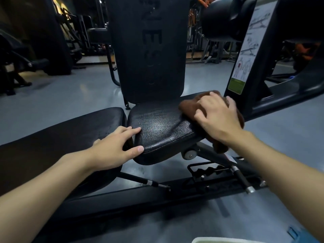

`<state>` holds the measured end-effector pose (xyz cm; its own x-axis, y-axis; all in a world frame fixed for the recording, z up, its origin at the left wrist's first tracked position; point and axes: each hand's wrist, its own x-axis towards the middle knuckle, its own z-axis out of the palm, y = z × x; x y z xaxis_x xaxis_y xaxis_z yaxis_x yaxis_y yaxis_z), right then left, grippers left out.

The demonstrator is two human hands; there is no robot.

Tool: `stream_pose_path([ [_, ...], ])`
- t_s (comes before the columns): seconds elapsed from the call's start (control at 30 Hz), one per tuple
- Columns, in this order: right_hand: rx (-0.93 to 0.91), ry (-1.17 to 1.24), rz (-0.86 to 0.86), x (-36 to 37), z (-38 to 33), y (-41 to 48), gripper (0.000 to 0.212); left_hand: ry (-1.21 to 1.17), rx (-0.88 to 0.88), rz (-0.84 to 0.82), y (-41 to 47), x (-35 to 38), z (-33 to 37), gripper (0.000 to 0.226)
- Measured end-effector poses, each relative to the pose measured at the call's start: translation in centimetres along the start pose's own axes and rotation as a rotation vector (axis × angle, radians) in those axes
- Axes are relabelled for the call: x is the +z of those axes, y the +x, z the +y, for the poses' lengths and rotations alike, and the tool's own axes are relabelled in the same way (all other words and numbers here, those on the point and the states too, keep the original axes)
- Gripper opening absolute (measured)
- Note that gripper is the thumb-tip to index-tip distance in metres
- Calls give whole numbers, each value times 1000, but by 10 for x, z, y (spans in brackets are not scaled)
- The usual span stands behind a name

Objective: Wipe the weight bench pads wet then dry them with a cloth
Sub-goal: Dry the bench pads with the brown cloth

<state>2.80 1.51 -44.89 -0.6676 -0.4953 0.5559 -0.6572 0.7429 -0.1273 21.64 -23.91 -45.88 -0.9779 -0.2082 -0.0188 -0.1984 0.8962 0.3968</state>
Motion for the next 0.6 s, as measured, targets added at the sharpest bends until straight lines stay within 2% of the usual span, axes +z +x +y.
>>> stream_pose_path([
  [0.1, 104, -83, -26, 6, -19, 7, 59, 0, -11, 11, 2, 1, 0, 98],
  [0.27, -260, 45, -128, 7, -60, -18, 60, 49, -18, 24, -1, 1, 2, 73],
  [0.3, -272, 26, -154, 5, -54, -13, 60, 47, -15, 17, -3, 0, 1, 72],
  [0.33, -224, -10, -170, 4, -48, -5, 62, 38, -10, 9, -5, -1, 0, 72],
  [0.4, -16, -72, -193, 2, -42, 12, 59, 6, 6, 4, -8, 0, -3, 74],
  [0.47, 108, -77, -152, 3, -56, 22, 44, -27, 24, 17, -10, 0, -5, 75],
  [0.53, 86, -77, -78, 7, -82, 21, 32, -87, 33, 35, -13, -4, -8, 69],
  [0.6, 18, -34, -34, 9, -106, 16, 31, -173, 37, 60, -16, -11, -19, 61],
])
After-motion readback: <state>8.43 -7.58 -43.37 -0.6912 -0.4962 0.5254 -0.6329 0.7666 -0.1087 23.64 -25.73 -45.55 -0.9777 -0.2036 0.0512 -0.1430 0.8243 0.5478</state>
